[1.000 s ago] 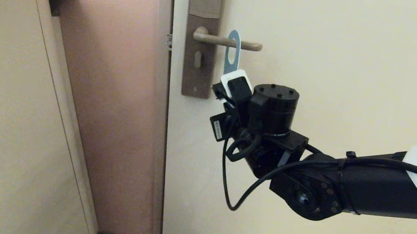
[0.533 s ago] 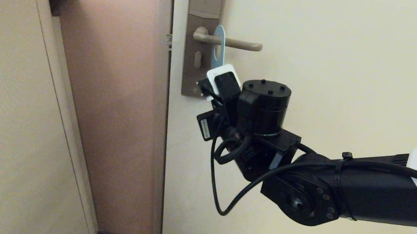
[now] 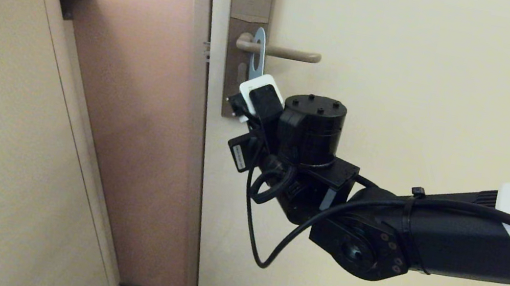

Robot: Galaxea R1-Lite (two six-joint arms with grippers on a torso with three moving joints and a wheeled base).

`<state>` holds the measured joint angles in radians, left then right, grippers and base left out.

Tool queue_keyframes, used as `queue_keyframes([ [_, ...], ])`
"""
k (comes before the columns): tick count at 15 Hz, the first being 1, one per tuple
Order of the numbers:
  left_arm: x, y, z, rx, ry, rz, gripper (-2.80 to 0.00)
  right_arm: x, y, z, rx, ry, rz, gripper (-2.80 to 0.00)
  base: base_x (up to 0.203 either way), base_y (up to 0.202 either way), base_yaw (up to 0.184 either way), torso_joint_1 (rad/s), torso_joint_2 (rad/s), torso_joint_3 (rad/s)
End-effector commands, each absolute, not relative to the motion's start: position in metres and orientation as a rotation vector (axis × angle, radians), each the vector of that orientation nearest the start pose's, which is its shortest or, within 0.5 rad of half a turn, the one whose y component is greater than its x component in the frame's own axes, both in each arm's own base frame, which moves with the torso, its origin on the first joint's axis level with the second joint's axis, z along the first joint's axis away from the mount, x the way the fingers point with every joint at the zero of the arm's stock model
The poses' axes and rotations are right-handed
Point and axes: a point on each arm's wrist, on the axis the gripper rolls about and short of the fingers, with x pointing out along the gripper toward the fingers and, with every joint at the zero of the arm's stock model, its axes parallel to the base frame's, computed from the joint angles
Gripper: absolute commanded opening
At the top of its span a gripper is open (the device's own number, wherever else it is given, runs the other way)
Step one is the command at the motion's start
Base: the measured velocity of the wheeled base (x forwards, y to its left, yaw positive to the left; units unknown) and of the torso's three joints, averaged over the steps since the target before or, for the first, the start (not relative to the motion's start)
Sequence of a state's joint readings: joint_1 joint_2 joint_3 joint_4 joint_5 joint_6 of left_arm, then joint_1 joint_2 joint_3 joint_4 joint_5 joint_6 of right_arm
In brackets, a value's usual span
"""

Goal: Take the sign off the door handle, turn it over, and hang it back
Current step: Hang the sign back with the other side facing out

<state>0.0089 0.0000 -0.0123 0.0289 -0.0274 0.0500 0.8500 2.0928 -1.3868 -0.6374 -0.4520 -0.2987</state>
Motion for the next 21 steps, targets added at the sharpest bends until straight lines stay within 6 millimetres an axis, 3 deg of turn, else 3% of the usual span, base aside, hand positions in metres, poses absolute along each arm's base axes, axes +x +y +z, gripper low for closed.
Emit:
queue_keyframes([
  [1,-0.024,-0.001,0.076,0.050,0.017,-0.019,-2.80,0.292,0.319,0.195,-0.341,-0.001,0.405,-2.80,0.000,0.000,0.000,0.000,0.00,0.000],
  [3,-0.024,-0.001,0.076,0.050,0.018,-0.019,-2.80,0.292,0.320,0.193,-0.343,0.001,0.407,-2.80,0.000,0.000,0.000,0.000,0.00,0.000],
  [4,-0.024,-0.001,0.076,0.050,0.018,-0.019,-2.80,0.292,0.320,0.193,-0.344,0.002,0.407,-2.32,0.000,0.000,0.000,0.000,0.00,0.000],
  [5,-0.024,-0.001,0.076,0.050,0.018,-0.019,-2.80,0.292,0.320,0.193,-0.344,0.001,0.408,0.00,0.000,0.000,0.000,0.000,0.00,0.000],
  [15,-0.024,-0.001,0.076,0.050,0.018,-0.019,-2.80,0.287,0.321,0.195,-0.347,-0.003,0.417,0.00,0.000,0.000,0.000,0.000,0.00,0.000],
  [21,-0.024,-0.001,0.076,0.050,0.018,-0.019,-2.80,0.276,0.307,0.205,-0.354,0.006,0.419,0.00,0.000,0.000,0.000,0.000,0.00,0.000],
])
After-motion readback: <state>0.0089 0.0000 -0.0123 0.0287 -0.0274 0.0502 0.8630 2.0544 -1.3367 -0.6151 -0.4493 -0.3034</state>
